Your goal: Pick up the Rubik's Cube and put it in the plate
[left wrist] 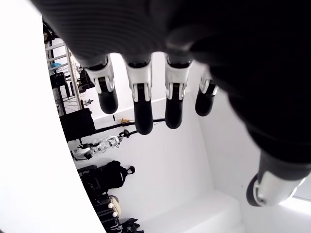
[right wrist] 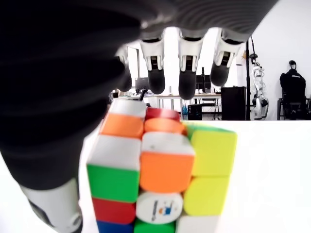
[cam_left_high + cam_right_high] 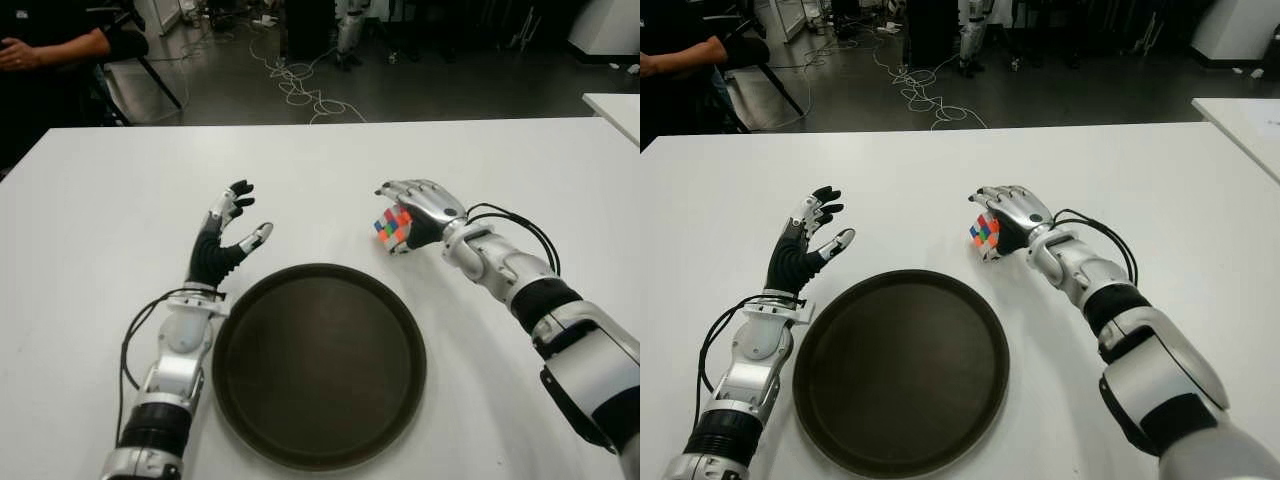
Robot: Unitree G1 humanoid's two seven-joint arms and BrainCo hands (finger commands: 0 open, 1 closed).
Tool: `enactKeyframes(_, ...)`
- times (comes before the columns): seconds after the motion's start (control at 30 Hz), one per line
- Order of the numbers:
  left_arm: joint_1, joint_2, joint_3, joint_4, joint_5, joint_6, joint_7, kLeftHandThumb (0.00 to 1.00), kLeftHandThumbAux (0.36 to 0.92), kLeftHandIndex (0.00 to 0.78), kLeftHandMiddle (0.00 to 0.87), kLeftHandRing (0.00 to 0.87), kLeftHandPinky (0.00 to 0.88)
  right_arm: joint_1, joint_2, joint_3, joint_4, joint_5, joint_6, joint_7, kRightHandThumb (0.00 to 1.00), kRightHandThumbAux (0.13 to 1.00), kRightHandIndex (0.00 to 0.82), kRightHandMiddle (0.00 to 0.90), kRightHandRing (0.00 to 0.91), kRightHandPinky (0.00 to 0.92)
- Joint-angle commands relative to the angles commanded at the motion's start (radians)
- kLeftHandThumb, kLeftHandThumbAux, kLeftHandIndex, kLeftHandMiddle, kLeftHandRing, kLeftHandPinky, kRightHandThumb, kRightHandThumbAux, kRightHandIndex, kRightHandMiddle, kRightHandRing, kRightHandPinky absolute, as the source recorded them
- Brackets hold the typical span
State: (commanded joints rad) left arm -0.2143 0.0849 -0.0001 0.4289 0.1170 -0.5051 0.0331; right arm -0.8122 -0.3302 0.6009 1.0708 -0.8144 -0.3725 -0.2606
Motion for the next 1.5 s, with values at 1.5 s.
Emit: enactKeyframes(1.5,-0.009,0.005,0.002,0.020,0.010,-0.018,0.018,0.079,0.611,0.106,0.173,0.145,0.076,-0.069,0.014,0.101,0.130,-0.036,0.007,0.104,0.000,0.779,0.000,0.000,0.000,0.000)
